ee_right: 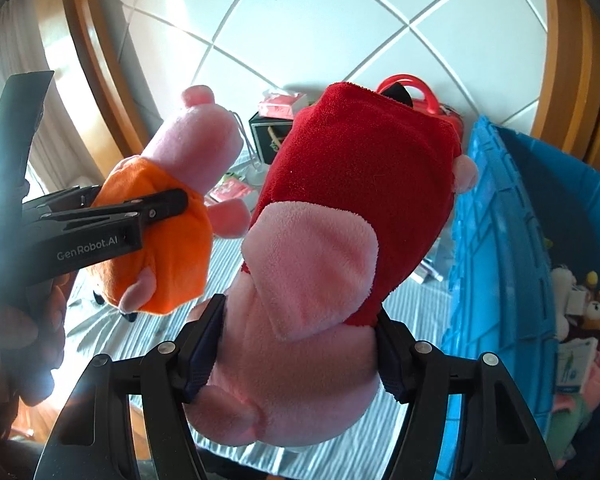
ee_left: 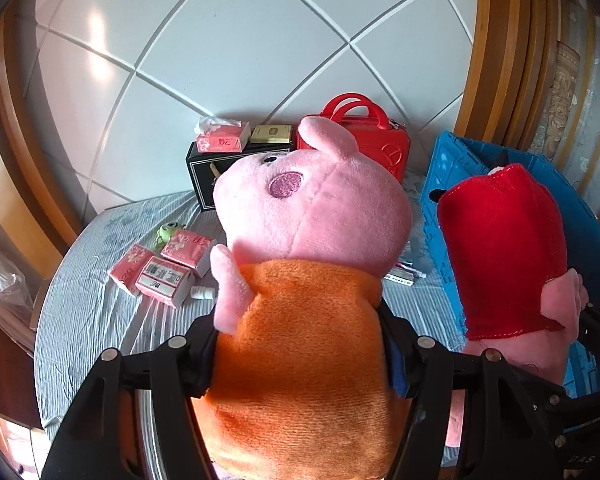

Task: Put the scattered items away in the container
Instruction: 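Lift and carry both plush pigs with both grippers over the blue bin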

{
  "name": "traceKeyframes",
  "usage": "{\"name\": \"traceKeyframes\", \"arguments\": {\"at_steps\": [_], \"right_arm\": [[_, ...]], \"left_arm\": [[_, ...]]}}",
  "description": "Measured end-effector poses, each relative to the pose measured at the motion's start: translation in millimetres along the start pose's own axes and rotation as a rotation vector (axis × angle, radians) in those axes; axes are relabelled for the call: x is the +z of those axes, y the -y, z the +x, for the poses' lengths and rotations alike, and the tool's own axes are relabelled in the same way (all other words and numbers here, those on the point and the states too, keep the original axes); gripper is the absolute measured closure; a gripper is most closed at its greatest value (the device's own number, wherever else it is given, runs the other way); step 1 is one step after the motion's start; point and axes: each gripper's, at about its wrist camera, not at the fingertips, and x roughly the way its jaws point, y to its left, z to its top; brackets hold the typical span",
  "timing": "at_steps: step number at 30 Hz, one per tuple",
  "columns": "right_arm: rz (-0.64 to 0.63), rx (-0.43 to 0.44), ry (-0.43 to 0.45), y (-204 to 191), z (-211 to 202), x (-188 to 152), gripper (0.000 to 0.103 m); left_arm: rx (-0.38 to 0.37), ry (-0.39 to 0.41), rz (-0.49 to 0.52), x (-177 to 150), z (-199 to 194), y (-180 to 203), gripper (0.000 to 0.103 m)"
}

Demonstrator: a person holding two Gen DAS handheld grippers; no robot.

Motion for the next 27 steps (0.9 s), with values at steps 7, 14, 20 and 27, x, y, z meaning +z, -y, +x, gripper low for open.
{"name": "traceKeyframes", "arguments": {"at_steps": [7, 14, 20, 27], "right_arm": [[0.036, -0.034, 0.036, 32, -26, -2, 0.036], [0.080, -0.067, 0.067, 68, -52, -5, 0.036], [0.120, -0.094, 0.109, 93, -73, -5, 0.036], [0.157, -0.124, 0.149, 123, -101, -10, 0.036]], "left_arm": [[-0.038, 0.035, 0.034, 21, -7, 40, 0.040], [-0.072, 0.061, 0.077, 43, -12, 80, 0.040], [-0.098, 0.077, 0.133, 57, -15, 121, 0.040], [-0.128, 0.093, 0.199, 73, -16, 175, 0.040]]}}
